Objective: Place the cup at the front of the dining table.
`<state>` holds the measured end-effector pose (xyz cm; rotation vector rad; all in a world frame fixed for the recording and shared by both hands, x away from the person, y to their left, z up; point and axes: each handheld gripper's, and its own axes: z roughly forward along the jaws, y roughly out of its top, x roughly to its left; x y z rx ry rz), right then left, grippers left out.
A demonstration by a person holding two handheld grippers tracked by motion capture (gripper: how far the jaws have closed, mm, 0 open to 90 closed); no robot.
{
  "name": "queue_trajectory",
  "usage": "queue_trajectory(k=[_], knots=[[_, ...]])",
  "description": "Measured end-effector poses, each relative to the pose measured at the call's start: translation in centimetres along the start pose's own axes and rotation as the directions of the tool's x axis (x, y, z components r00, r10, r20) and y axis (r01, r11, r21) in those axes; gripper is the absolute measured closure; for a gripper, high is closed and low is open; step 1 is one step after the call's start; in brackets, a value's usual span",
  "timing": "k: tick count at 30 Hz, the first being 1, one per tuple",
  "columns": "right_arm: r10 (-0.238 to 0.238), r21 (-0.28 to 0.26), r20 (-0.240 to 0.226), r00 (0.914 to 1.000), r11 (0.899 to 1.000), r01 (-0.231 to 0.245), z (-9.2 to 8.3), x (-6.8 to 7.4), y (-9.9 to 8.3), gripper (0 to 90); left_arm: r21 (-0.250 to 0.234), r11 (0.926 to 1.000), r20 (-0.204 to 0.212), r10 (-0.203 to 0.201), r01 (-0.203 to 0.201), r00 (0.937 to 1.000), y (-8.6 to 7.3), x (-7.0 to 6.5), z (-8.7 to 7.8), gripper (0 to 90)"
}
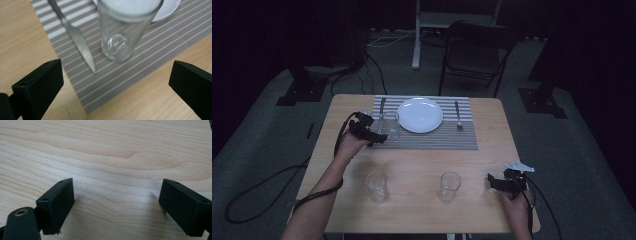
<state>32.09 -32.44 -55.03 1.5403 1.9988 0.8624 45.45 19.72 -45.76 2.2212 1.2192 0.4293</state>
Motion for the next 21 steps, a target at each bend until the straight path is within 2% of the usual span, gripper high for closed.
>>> queue_trajectory(k=[8, 14, 21], knots=[[0.0, 0.0, 0.0, 1.0, 1.0, 0.0, 0.0, 0.0, 0.0, 12.7, -0.003, 1.0, 0.0, -0.007, 0.007, 1.0, -2.3, 0.2, -0.6, 0.1], [0.001, 0.0, 0.0, 1.0, 1.0, -0.001, 0.0, 0.0, 0.0, 12.7, -0.07, 0.9964, -0.024, -0.05, 0.048, 0.9985, -3.6, 0.4, -1.4, 0.0], [0.001, 0.0, 0.0, 1.0, 1.0, -0.001, 0.0, 0.0, 0.0, 12.7, -0.063, 0.996, -0.017, -0.065, 0.064, 0.9977, -5.3, 0.5, -1.6, 0.1]])
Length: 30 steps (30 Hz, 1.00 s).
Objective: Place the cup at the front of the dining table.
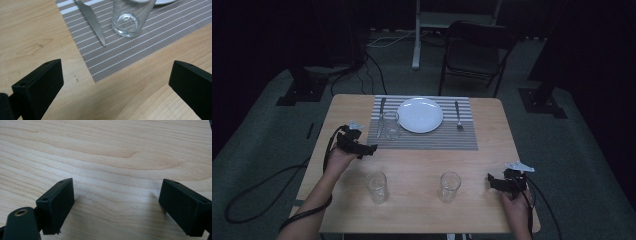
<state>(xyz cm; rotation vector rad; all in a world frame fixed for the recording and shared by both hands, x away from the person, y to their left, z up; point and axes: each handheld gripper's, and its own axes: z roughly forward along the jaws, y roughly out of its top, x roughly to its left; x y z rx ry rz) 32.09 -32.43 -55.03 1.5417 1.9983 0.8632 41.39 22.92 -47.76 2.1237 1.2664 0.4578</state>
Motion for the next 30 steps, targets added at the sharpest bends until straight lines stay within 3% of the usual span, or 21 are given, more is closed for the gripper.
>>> queue_trajectory(k=[5, 16, 18, 20, 24, 28, 30], knots=[[0.0, 0.0, 0.0, 1.0, 1.0, 0.0, 0.0, 0.0, 0.0, 12.7, 0.007, 0.9999, 0.007, -0.008, 0.008, 0.9999, -1.6, 0.3, -0.2, 0.1], [0.0, -0.001, 0.0, 1.0, 1.0, 0.0, 0.0, 0.0, 0.0, 12.7, -0.033, 0.9961, -0.05, -0.084, 0.082, 0.9952, -5.2, 1.6, -1.4, 0.1], [0.0, 0.0, 0.0, 1.0, 1.0, 0.0, 0.0, 0.0, 0.0, 12.7, -0.061, 0.9943, -0.077, -0.092, 0.087, 0.9928, -5.9, 1.8, -1.6, 0.1], [0.0, 0.0, 0.0, 1.0, 1.0, 0.0, 0.0, 0.0, 0.0, 12.7, -0.077, 0.9912, -0.077, -0.113, 0.107, 0.9906, -6.7, 2.1, -1.6, 0.1], [0.0, -0.001, 0.0, 1.0, 1.0, 0.0, 0.0, 0.0, 0.0, 12.7, -0.055, 0.9912, -0.087, -0.125, 0.121, 0.9883, -8.1, 2.5, -1.6, 0.1], [0.0, 0.0, 0.0, 1.0, 1.0, 0.0, 0.0, 0.0, 0.0, 12.7, -0.095, 0.9836, -0.109, -0.164, 0.153, 0.9805, -9.5, 2.6, -1.8, 0.1], [0.0, 0.0, 0.0, 1.0, 1.0, 0.0, 0.0, 0.0, 0.0, 12.7, -0.09, 0.9837, -0.122, -0.166, 0.156, 0.9785, -10.0, 2.6, -1.8, 0.1]])
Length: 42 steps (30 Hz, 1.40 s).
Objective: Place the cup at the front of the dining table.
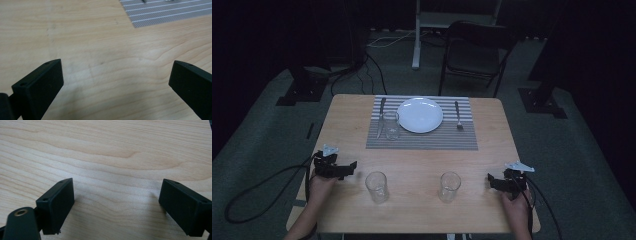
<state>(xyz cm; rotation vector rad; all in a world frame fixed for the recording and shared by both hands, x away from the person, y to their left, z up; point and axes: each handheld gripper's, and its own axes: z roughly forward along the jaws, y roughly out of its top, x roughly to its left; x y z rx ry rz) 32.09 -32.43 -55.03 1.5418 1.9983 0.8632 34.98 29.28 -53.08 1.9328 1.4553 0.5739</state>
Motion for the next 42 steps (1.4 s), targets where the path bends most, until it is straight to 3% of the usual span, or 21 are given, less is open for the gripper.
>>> queue_trajectory(k=[3, 5, 7, 9, 13, 22, 27, 34, 37, 39, 42], knots=[[0.0, -0.001, 0.0, 1.0, 1.0, 0.0, 0.0, 0.0, 0.0, 12.7, 0.02, 0.9998, 0.005, 0.004, -0.004, 1.0, -0.7, 0.0, -0.1, 0.1], [0.0, 0.0, 0.0, 1.0, 1.0, 0.0, 0.0, 0.0, 0.0, 12.7, 0.025, 0.9996, -0.016, 0.01, -0.01, 0.9998, -1.2, -0.2, -0.4, 0.1], [0.0, 0.0, 0.0, 1.0, 1.0, 0.0, 0.0, 0.0, 0.0, 12.7, 0.021, 0.9997, -0.016, -0.009, 0.01, 0.9998, -1.7, -0.1, -0.8, 0.1], [0.0, -0.001, 0.0, 1.0, 1.0, 0.0, 0.0, 0.0, 0.0, 12.7, 0.012, 0.9996, -0.037, -0.026, 0.027, 0.999, -2.3, -0.1, -1.1, 0.1], [0.002, 0.001, 0.0, 1.0, 1.0, -0.002, 0.0, 0.0, 0.0, 12.7, 0.033, 0.9992, -0.077, -0.018, 0.021, 0.9968, -3.3, -0.1, -1.8, 0.1], [0.002, 0.001, 0.0, 1.0, 1.0, -0.002, 0.0, 0.0, 0.0, 12.7, 0.028, 0.9988, -0.156, -0.036, 0.041, 0.9871, -5.0, 0.2, -3.5, 0.1], [0.002, 0.001, 0.0, 1.0, 1.0, -0.002, 0.0, 0.0, 0.0, 12.7, 0.002, 0.9976, -0.201, -0.067, 0.069, 0.9773, -5.8, 0.3, -4.4, 0.1], [0.002, 0.001, 0.0, 1.0, 1.0, -0.002, 0.0, 0.0, 0.0, 12.7, 0.016, 0.9941, -0.251, -0.099, 0.107, 0.9628, -6.6, 0.6, -4.7, 0.1], [0.002, 0.0, 0.0, 1.0, 1.0, -0.002, 0.0, 0.0, 0.0, 12.7, 0.015, 0.9936, -0.311, -0.102, 0.112, 0.945, -6.7, 0.6, -5.0, 0.1], [0.002, 0.0, 0.0, 1.0, 1.0, -0.002, 0.0, 0.0, 0.0, 12.7, 0.017, 0.9937, -0.313, -0.1, 0.111, 0.9446, -6.8, 0.5, -5.1, 0.1], [0.002, 0.001, 0.0, 1.0, 1.0, -0.002, 0.0, 0.0, 0.0, 12.7, -0.004, 0.9909, -0.282, -0.13, 0.135, 0.9504, -7.0, 0.6, -5.4, 0.1]])
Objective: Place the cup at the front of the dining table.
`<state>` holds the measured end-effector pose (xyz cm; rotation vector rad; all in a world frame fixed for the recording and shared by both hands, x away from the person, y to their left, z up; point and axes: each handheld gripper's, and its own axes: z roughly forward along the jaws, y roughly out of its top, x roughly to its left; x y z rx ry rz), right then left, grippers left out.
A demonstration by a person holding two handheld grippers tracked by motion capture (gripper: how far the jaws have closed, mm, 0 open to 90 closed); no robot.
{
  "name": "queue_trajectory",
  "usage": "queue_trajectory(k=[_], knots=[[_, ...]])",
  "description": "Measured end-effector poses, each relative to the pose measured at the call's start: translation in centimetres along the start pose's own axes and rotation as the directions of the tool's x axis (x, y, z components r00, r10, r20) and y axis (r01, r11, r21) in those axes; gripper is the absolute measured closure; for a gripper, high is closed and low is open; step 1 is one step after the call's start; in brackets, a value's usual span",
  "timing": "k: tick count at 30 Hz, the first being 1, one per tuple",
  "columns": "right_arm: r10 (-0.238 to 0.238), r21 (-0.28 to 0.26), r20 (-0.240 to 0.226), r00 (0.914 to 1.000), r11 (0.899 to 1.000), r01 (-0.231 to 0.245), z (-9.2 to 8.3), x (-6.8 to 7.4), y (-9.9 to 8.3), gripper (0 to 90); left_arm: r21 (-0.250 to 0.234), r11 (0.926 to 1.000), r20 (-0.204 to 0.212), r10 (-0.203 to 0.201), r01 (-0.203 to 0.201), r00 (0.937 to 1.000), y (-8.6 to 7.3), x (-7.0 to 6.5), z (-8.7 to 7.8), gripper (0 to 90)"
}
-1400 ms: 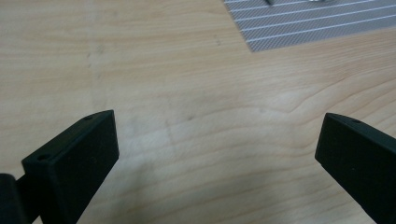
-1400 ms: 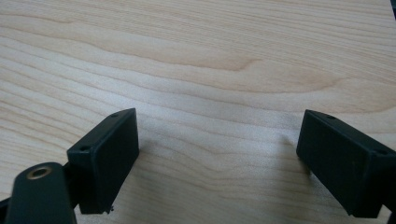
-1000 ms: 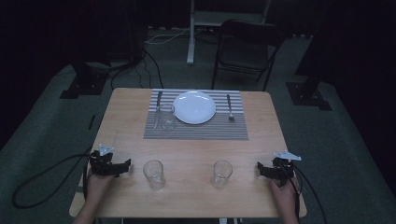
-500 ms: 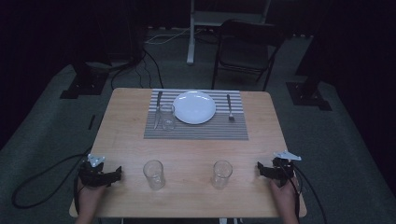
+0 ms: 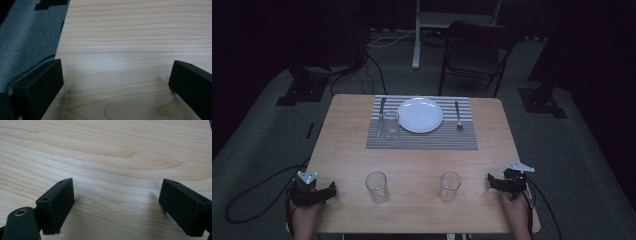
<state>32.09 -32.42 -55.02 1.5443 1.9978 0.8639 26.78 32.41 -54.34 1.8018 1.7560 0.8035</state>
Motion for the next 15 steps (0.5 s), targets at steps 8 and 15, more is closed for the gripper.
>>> queue_trajectory(k=[8, 15], knots=[[0.001, -0.001, 0.001, 1.0, 1.0, -0.001, 0.0, -0.01, 0.0, 12.7, -0.02, 0.9996, 0.001, -0.021, 0.021, 0.9998, -0.01, 0.46, -0.08, 0.1], [0.013, -0.001, 0.015, 0.9998, 1.0, -0.013, 0.06, 0.05, 0.05, 12.7, 0.001, 0.9999, 0.009, -0.017, 0.017, 0.9998, 0.09, 0.56, 0.09, 0.1]])
